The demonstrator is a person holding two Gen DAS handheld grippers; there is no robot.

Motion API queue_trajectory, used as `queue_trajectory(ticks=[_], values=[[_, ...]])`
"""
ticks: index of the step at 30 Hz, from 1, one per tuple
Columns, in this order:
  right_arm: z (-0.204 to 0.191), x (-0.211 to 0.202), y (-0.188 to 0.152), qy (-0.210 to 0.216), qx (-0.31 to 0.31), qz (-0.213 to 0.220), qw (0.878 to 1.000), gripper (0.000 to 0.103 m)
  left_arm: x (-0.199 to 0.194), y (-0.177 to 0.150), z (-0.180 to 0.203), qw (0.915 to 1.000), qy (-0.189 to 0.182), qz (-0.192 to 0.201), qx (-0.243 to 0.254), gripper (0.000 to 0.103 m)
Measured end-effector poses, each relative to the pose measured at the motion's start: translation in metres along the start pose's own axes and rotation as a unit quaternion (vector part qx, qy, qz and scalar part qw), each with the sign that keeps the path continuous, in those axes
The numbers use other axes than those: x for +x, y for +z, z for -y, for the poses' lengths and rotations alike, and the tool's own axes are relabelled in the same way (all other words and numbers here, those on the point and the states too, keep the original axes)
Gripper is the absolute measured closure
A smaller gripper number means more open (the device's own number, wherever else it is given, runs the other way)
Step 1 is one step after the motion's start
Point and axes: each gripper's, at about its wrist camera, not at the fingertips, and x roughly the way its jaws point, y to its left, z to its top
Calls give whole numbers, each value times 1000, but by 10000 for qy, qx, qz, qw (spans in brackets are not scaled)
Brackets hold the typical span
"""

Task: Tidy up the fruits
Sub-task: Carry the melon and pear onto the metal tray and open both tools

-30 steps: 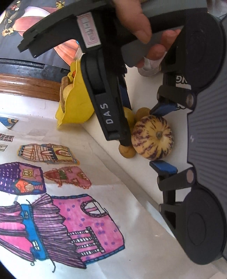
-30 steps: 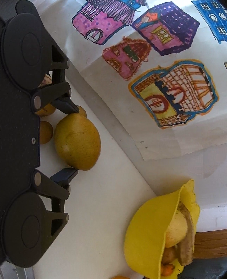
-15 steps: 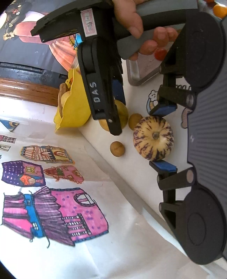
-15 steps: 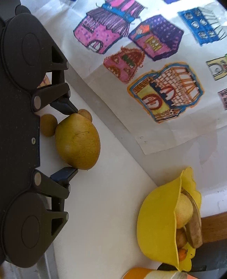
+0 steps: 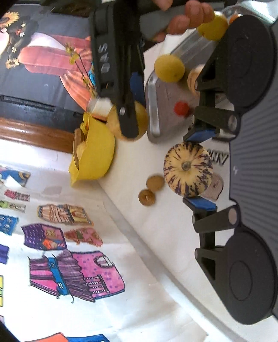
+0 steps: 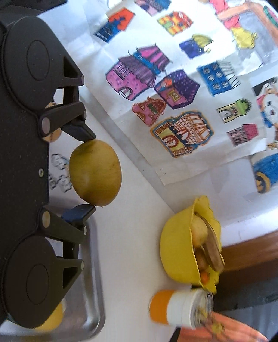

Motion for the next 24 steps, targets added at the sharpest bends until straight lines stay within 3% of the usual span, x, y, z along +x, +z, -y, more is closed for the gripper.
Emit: queue_trajectory(ticks=[5, 7, 10, 15, 17, 19, 24], values=[[17, -49, -16, -201, -1, 167, 9997, 42, -18, -3, 23, 9996, -272, 90, 50, 46], [25, -66, -23, -289, 21, 286, 9992, 69, -25, -4, 36, 9991, -394, 120, 121, 46], [36, -90, -32, -484, 32, 403, 9980, 68, -32, -9, 57, 9979, -596, 120, 211, 46], [55, -103, -58, -580, 218, 244, 9978, 67, -35, -23, 84, 9960, -841, 8, 293, 45], [60, -107, -69, -579, 301, 236, 9976, 63, -36, -29, 90, 9957, -874, -52, 289, 45], [62, -110, -77, -605, 270, 240, 9975, 52, -35, -33, 95, 9954, -914, -125, 267, 45], [66, -116, -92, -846, 114, 327, 9958, 45, -32, -42, 105, 9946, -939, -267, 357, 45]])
